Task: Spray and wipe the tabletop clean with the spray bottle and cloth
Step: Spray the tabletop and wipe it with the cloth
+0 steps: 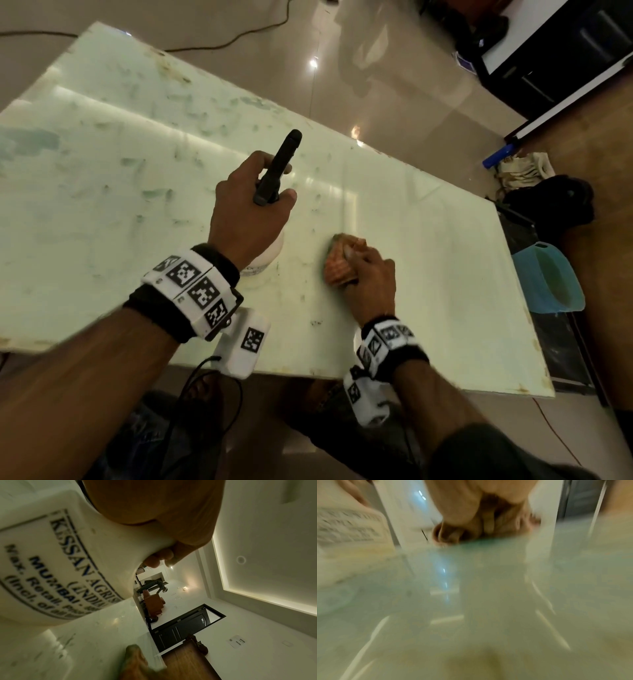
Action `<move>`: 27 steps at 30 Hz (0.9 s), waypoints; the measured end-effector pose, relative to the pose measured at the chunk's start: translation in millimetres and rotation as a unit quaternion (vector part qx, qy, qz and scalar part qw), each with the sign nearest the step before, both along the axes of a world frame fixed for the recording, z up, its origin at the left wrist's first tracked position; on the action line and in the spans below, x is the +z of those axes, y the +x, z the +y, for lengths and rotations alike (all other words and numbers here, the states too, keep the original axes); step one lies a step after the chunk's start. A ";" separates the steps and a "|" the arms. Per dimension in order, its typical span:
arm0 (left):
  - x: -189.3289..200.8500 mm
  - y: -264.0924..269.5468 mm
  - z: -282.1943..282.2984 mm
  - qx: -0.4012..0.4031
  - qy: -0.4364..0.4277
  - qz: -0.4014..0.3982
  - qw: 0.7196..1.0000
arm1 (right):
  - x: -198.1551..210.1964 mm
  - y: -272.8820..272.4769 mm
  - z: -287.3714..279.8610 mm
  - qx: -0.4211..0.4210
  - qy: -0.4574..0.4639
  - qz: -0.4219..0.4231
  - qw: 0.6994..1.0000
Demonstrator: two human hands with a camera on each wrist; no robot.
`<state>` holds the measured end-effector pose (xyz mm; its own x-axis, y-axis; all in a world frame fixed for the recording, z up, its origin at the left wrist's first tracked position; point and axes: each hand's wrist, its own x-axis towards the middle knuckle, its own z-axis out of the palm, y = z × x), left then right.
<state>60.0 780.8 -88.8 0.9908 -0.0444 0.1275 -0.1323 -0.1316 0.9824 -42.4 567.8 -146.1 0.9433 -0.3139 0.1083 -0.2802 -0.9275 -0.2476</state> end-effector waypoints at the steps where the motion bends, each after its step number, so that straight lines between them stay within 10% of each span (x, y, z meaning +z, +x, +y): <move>1: -1.3 1.2 -0.5 0.000 -0.002 -0.001 1.000 | 3.0 21.7 -7.1 -0.010 0.012 0.010 1.000; 16: -14.4 2.9 -0.6 -0.018 -0.016 -0.045 0.999 | 44.1 300.9 -66.6 -0.035 -0.111 0.138 0.984; 27: -6.8 1.2 7.0 -0.007 -0.022 -0.047 0.999 | 56.9 234.5 -22.7 0.092 -0.157 0.212 0.960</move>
